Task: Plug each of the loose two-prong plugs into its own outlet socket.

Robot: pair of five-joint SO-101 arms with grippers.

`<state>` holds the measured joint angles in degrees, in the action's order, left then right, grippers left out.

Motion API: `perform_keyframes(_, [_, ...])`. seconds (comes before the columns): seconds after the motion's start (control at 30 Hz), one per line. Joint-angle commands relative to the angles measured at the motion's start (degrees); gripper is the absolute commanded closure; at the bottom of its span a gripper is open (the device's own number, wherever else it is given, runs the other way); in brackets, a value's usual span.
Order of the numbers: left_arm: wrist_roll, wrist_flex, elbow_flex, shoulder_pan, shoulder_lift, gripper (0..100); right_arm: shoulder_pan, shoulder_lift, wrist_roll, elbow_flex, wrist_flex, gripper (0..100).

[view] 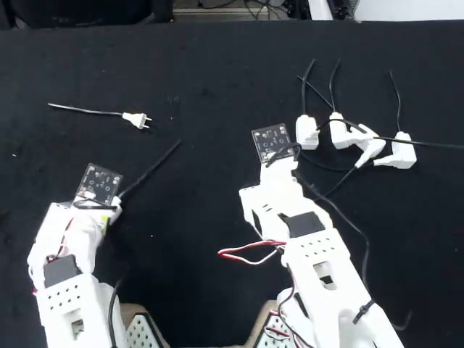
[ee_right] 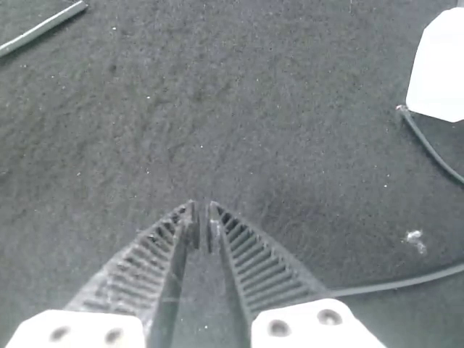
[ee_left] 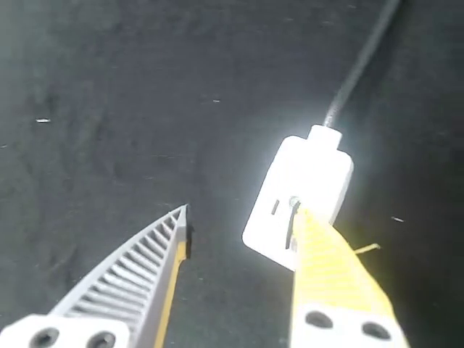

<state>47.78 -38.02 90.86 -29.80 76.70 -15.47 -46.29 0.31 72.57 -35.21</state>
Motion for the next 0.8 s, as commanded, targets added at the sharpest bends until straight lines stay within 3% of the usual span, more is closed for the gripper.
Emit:
perform_keyframes(0.0, [0.7,3.3,2.4,-3.4,-0.5,77,1.1,-1.5,-0.4,-1.3,1.1,98.4])
perform_keyframes(0.17, [0.4,2.3,-0.6,-4.2,-0.9,77,1.1,-1.5,-0.4,-1.3,1.1,98.4])
perform_keyframes(0.43, [-1.7,-13.6,-16.1,-2.2,-3.1,77,1.1,-1.5,-0.4,-1.3,1.1,98.4])
perform_keyframes(0.63, [0.8,-25.5,-27.6,3.6,-19.1,77,1.1,-1.5,-0.4,-1.3,1.1,98.4])
perform_keyframes(0.77, [1.1,-27.5,-33.1,7.9,-32.6,77,1.1,-1.5,-0.4,-1.3,1.1,98.4])
